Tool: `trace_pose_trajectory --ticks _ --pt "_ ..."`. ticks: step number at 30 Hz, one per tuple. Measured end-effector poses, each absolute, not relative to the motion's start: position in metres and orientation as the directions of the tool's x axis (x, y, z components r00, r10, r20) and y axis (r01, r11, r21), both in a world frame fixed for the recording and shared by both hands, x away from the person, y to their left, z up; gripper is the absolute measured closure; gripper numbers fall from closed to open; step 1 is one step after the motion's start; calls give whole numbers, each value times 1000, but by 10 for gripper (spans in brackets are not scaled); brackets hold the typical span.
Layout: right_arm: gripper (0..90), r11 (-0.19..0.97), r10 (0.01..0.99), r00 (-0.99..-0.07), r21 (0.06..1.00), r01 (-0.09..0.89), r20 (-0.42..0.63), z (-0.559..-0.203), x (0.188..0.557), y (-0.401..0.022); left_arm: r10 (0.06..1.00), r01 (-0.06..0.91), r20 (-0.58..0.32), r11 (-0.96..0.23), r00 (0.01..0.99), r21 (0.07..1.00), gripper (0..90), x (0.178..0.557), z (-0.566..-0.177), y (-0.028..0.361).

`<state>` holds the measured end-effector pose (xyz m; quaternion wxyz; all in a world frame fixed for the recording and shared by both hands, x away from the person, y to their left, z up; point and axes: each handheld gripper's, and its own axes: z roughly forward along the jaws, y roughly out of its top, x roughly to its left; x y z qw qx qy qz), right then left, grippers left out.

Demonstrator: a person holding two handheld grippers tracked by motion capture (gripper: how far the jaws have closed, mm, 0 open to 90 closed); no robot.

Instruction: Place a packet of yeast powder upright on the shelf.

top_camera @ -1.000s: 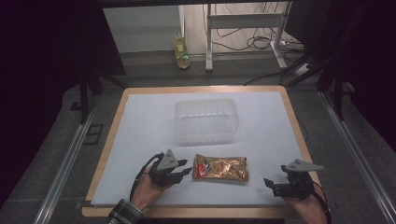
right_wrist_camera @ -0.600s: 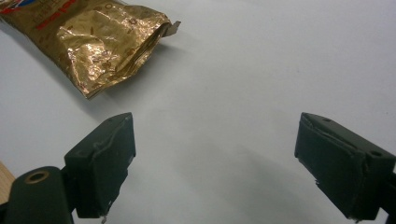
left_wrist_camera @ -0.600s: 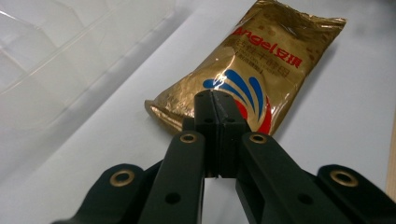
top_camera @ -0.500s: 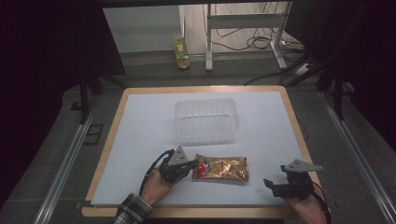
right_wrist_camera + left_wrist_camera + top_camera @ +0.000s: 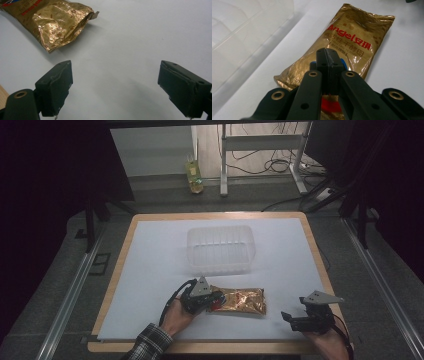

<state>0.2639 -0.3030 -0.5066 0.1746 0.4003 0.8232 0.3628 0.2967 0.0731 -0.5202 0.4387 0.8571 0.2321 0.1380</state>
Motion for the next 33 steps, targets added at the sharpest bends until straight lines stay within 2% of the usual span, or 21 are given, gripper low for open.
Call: trace_pose_trajectory --ticks 8,21,27,33 --pt "142 408 789 -614 733 544 17 -506 264 -303 519 264 82 -557 851 788 895 296 -529 67" --pt "165 396 792 -610 734 551 31 -502 263 -302 531 285 46 -523 846 803 897 295 -534 75" --pt "247 397 798 -601 722 566 32 -499 263 -303 539 280 66 -533 840 798 897 293 -534 74" --pt "266 392 798 -602 726 566 38 -497 262 -303 546 281 78 -542 834 792 897 290 -533 75"
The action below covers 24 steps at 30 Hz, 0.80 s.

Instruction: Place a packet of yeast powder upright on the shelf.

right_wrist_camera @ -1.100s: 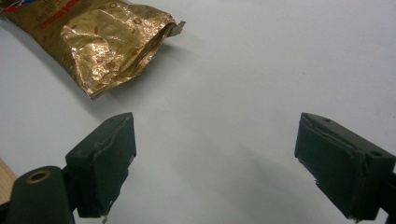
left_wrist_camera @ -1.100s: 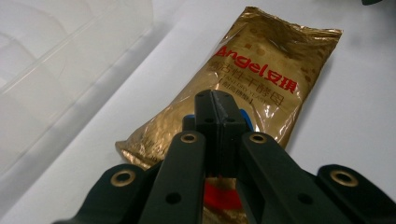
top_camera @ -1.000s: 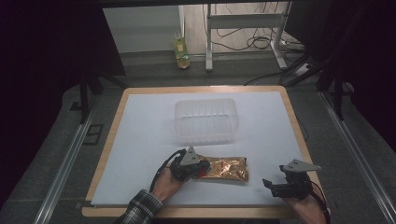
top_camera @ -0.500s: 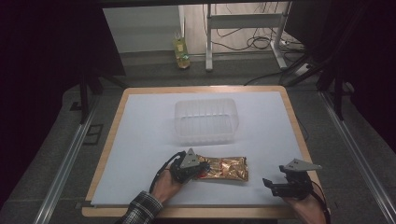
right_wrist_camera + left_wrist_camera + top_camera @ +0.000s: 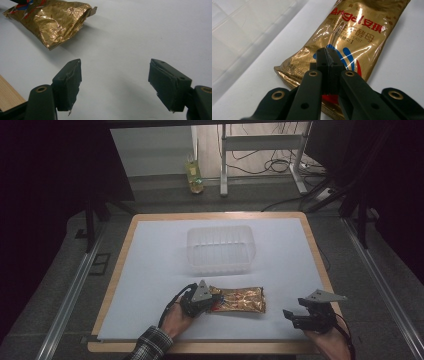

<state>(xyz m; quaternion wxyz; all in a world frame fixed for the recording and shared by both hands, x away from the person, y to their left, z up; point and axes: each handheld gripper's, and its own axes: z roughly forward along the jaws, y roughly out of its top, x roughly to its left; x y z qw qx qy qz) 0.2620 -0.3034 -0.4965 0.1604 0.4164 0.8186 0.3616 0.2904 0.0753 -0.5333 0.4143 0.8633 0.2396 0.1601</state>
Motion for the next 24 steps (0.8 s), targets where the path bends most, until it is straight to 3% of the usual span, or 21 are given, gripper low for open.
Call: trace_pose_trajectory --ticks 12,24 --pt "255 389 770 -633 727 566 81 -493 265 -296 557 294 73 -541 827 788 898 288 -534 78" --pt "244 309 721 -643 710 633 259 -490 277 -286 569 317 46 -521 821 792 897 288 -536 81"
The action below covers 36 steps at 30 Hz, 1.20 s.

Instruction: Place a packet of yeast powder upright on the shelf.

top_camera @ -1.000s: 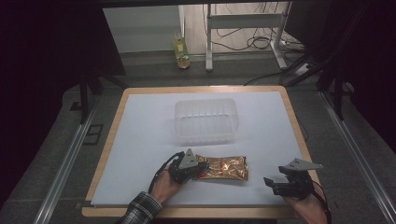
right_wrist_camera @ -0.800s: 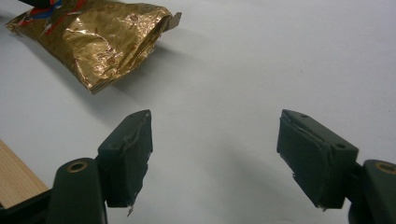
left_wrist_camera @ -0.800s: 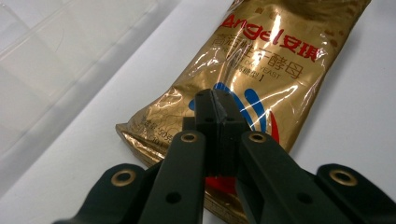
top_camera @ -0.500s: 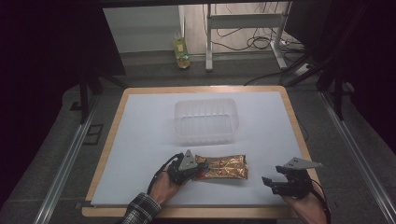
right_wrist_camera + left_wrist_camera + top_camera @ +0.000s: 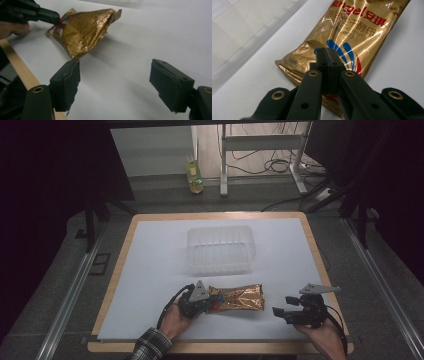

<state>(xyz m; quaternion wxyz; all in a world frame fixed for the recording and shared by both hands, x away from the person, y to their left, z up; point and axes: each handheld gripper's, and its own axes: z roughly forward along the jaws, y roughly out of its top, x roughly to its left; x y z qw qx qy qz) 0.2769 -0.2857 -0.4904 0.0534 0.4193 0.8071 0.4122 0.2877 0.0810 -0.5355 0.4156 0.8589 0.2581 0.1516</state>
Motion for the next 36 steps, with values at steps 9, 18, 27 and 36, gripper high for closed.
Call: trace_pose_trajectory --ticks 9,18,27,36 --pt "238 288 682 -641 675 679 354 -491 293 -277 571 310 59 -527 819 791 897 286 -536 80" --pt "234 316 634 -662 648 693 399 -495 308 -252 569 303 66 -529 820 792 897 286 -536 81" --pt "241 336 611 -659 611 717 438 -505 322 -229 570 304 60 -522 819 797 897 286 -537 81" --pt "318 339 590 -647 579 741 483 -508 333 -207 574 308 56 -517 817 799 897 286 -538 82"
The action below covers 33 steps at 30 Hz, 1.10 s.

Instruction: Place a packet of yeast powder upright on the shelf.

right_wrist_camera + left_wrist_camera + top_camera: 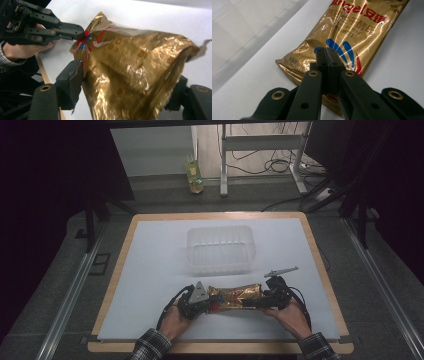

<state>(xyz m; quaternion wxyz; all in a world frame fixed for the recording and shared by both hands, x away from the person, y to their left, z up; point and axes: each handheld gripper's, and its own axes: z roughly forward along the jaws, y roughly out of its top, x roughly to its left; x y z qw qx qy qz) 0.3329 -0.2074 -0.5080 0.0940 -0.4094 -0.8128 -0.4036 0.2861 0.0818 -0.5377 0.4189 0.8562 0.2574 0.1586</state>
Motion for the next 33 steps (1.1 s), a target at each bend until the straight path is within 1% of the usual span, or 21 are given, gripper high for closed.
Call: trace_pose_trajectory --ticks 8,12,13,14,15,17,18,23,25,28,30,33 --pt "468 316 575 -631 571 758 520 -506 339 -200 576 308 59 -518 816 798 896 286 -538 82" --pt "599 271 558 -602 560 783 571 -504 341 -203 574 289 90 -535 814 794 893 283 -536 81" --pt "622 263 554 -595 556 789 583 -503 341 -204 582 280 110 -538 806 795 867 282 -535 82" --pt "644 258 550 -591 553 792 590 -502 342 -205 581 276 113 -537 806 797 837 282 -535 83" --pt "661 258 550 -587 547 796 594 -501 342 -205 582 271 114 -532 805 802 829 281 -534 84" --pt "684 252 542 -578 539 804 610 -499 343 -205 585 268 110 -520 803 811 785 280 -532 86" --pt "689 249 539 -577 538 805 613 -497 343 -204 584 267 108 -518 805 812 770 280 -531 87" --pt "705 268 540 -593 546 794 597 -487 343 -199 577 233 134 -517 805 824 622 274 -527 91" --pt "708 273 543 -599 551 789 588 -483 342 -197 572 223 143 -520 807 824 595 273 -526 94" --pt "709 278 545 -608 560 780 577 -476 341 -197 579 220 151 -519 801 826 527 270 -524 99" --pt "710 280 545 -616 568 774 570 -471 341 -197 585 222 150 -514 797 829 457 269 -523 102" --pt "710 284 548 -624 578 765 558 -466 341 -197 598 223 143 -495 788 840 384 266 -520 107"
